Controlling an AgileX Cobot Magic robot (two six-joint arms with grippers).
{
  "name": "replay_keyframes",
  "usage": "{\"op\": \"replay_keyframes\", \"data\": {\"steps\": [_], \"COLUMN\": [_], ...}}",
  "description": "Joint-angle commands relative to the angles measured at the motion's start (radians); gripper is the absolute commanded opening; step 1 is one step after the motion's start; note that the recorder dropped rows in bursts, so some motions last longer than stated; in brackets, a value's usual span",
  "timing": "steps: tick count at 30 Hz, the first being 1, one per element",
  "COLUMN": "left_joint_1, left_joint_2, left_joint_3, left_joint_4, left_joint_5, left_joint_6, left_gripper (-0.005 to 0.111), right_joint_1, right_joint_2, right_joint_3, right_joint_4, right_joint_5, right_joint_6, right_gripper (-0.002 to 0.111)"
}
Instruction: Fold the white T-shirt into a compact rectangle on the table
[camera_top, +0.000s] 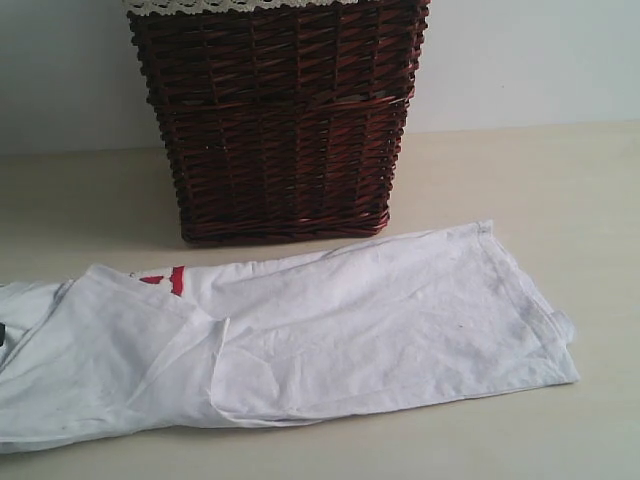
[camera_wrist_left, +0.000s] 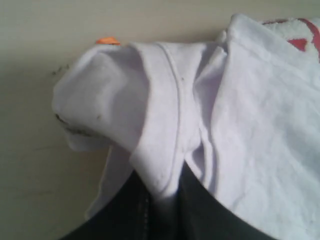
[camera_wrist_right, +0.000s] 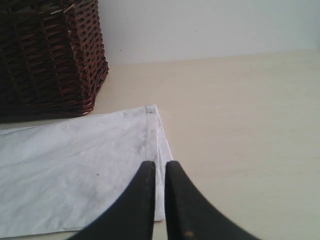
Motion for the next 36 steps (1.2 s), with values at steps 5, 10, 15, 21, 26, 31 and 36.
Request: {"op": "replay_keyframes", "data": {"steps": [5, 10, 15, 21, 26, 31, 36], "left_joint_1": [0.268, 0.501, 0.611, 0.613, 0.613, 0.598, 0.444], "left_joint_2": [-0.007, 0.024, 0.037, -0.008, 0.023, 0.009, -0.092], "left_joint_3": [0.003, -0.006, -0.078, -0.188, -0.166, -0.171, -0.198], "left_joint_4": [0.223, 0.293, 0.251, 0.231, 0.262, 0.198, 0.144], "left_joint_5": [0.131, 0.224, 0.391, 0.496, 0.496, 0.583, 0.631], "left_joint_6": [-0.074, -0.041, -0.041, -0.069, -0.074, -0.077, -0.157], "left_gripper": [0.0, 0.0, 0.0, 0.0, 0.0, 0.0, 0.0], "right_joint_1": [0.002, 0.002, 0.002, 0.002, 0.002, 0.002, 0.002], "right_joint_2": [-0.006, -0.006, -0.006, -0.006, -0.006, -0.006, -0.006], "right_joint_3": [0.005, 0.005, 0.005, 0.005, 0.005, 0.005, 0.005], "right_joint_4": [-0.002, -0.002, -0.002, -0.002, -0.002, -0.002, -0.002], "right_joint_5": [-0.004, -0.004, -0.004, -0.004, -0.004, -0.004, -0.004], "right_joint_6": [-0.001, -0.001, -0.001, -0.001, -0.001, 0.001, 0.001], "right_gripper": [0.009, 0.009, 0.009, 0.009, 0.009, 0.009, 0.009]}}
